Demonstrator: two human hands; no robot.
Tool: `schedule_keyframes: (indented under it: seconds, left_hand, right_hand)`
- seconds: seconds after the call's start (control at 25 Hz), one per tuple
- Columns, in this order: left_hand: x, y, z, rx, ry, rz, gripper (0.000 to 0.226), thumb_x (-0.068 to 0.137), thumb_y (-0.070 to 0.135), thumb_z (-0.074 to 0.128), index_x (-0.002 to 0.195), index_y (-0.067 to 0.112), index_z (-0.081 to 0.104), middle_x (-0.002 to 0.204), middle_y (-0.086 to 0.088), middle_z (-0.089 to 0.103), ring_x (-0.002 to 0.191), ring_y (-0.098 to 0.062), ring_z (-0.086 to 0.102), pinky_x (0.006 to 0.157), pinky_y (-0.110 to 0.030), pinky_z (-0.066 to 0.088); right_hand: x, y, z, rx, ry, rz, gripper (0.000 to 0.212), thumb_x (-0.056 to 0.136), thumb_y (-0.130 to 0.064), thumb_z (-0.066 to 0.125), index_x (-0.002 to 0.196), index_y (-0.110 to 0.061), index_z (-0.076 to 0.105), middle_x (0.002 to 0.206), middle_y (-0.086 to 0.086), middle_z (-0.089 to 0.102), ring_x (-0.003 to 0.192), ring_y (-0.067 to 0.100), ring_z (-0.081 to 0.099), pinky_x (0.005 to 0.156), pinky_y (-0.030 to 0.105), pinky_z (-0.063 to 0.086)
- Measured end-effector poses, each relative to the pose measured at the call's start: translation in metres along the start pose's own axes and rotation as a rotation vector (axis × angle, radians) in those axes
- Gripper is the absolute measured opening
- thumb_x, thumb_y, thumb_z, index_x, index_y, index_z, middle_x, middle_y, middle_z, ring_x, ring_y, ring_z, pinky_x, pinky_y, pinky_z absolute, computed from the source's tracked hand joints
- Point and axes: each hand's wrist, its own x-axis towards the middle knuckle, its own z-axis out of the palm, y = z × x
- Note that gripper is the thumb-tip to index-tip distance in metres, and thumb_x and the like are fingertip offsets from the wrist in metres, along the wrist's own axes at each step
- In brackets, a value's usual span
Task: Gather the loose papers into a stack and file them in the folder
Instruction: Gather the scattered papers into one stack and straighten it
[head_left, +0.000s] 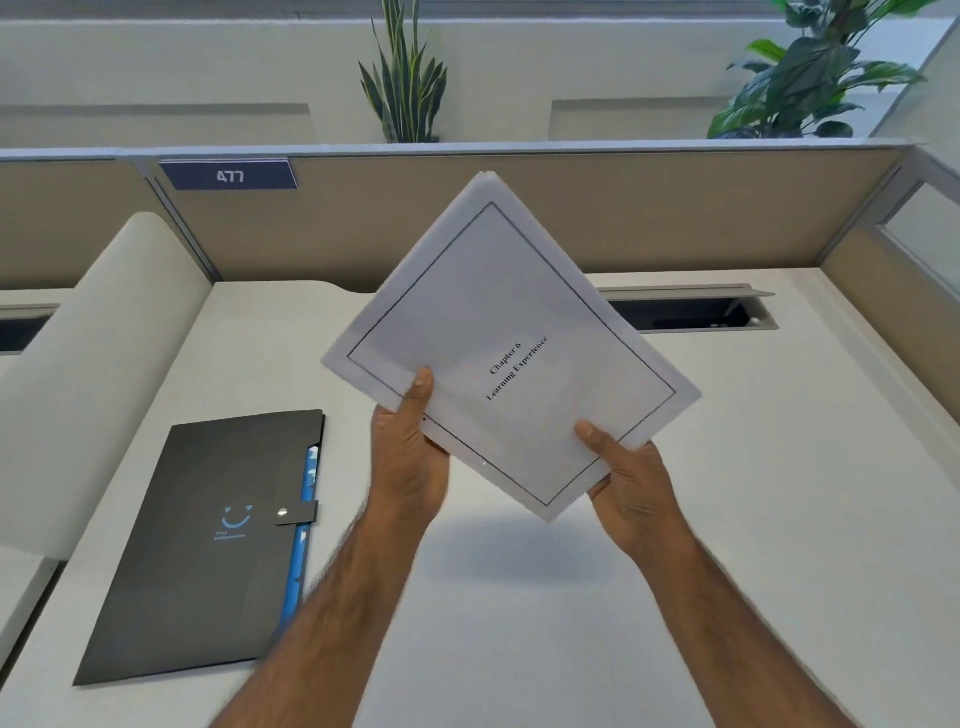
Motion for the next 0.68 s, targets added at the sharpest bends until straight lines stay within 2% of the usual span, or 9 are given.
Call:
schedule_keyframes:
  seconds: [0.12,0.16,0.24,0.32,0.36,0.44,0.52,0.6,0.68]
  left_hand:
    - [0.019,0.040,-0.036,0.139,-0.137,0.062,0.033,0.101,0.025,0.052,0.126,0.018,0.071,0.127,-0.006,0.073,0.112,-0.019,0.071,0.089,-0.032,0.059]
    - [0.026,0.053,-0.046,0.261,-0.173,0.038,0.037,0.099,0.030,0.054,0.131,0.017,0.068,0.128,-0.008,0.073,0.109,-0.022,0.072,0.088,-0.032,0.060]
    - [0.032,0.058,-0.059,0.545,-0.231,-0.052,0.047,0.090,0.036,0.067,0.132,0.014,0.067,0.127,-0.012,0.073,0.109,-0.030,0.072,0.092,-0.040,0.060]
    - [0.027,0.040,-0.064,0.662,-0.277,-0.084,0.049,0.084,0.035,0.077,0.127,0.013,0.070,0.124,-0.012,0.074,0.117,-0.033,0.070,0.099,-0.047,0.057]
    - [0.022,0.030,-0.065,0.660,-0.285,-0.065,0.047,0.084,0.033,0.079,0.126,0.016,0.070,0.124,-0.010,0.075,0.117,-0.030,0.070,0.098,-0.044,0.058]
    - [0.015,0.015,-0.071,0.634,-0.263,-0.013,0.039,0.084,0.035,0.081,0.121,0.026,0.074,0.121,-0.005,0.076,0.112,-0.021,0.073,0.088,-0.031,0.061]
    - [0.009,0.006,-0.082,0.664,-0.185,-0.009,0.032,0.077,0.040,0.084,0.109,0.033,0.079,0.110,0.001,0.080,0.104,-0.017,0.076,0.078,-0.022,0.059]
    - [0.002,-0.008,-0.093,0.739,-0.134,-0.060,0.025,0.076,0.040,0.084,0.100,0.036,0.081,0.103,0.003,0.081,0.100,-0.019,0.076,0.073,-0.021,0.059]
    - [-0.006,-0.021,-0.095,0.782,-0.121,-0.098,0.020,0.078,0.038,0.080,0.098,0.040,0.080,0.103,0.004,0.081,0.100,-0.020,0.076,0.077,-0.027,0.061]
  right_hand:
    - [0.003,-0.028,-0.005,-0.213,0.097,-0.083,0.030,0.086,0.003,0.071,0.108,-0.017,0.076,0.114,0.009,0.077,0.104,0.024,0.074,0.087,0.038,0.059]
    - [0.004,-0.036,-0.010,-0.311,0.112,-0.101,0.027,0.086,0.002,0.072,0.105,-0.017,0.077,0.111,0.008,0.078,0.103,0.024,0.074,0.088,0.037,0.059]
    - [0.004,-0.043,-0.014,-0.457,0.112,-0.126,0.024,0.084,-0.002,0.076,0.097,-0.022,0.080,0.104,0.004,0.080,0.096,0.020,0.076,0.080,0.029,0.061]
    - [0.004,-0.038,-0.012,-0.525,0.122,-0.147,0.024,0.083,-0.007,0.079,0.090,-0.029,0.082,0.095,-0.003,0.081,0.087,0.012,0.077,0.070,0.020,0.059]
    - [0.005,-0.033,-0.011,-0.543,0.139,-0.159,0.023,0.083,-0.008,0.080,0.088,-0.030,0.082,0.092,-0.005,0.081,0.083,0.010,0.076,0.068,0.019,0.059]
    - [0.005,-0.023,-0.014,-0.568,0.187,-0.171,0.020,0.083,-0.009,0.081,0.086,-0.029,0.081,0.089,-0.006,0.081,0.081,0.010,0.076,0.068,0.021,0.060]
    - [0.002,-0.012,-0.022,-0.607,0.194,-0.137,0.021,0.084,-0.008,0.080,0.087,-0.029,0.079,0.087,-0.008,0.081,0.080,0.011,0.075,0.067,0.022,0.060]
    - [-0.005,0.000,-0.031,-0.681,0.157,-0.094,0.026,0.086,-0.006,0.076,0.091,-0.031,0.076,0.085,-0.011,0.078,0.079,0.008,0.071,0.067,0.021,0.056]
    - [-0.010,0.010,-0.034,-0.725,0.174,-0.075,0.028,0.088,-0.008,0.074,0.091,-0.035,0.076,0.084,-0.013,0.077,0.079,0.007,0.069,0.071,0.022,0.055]
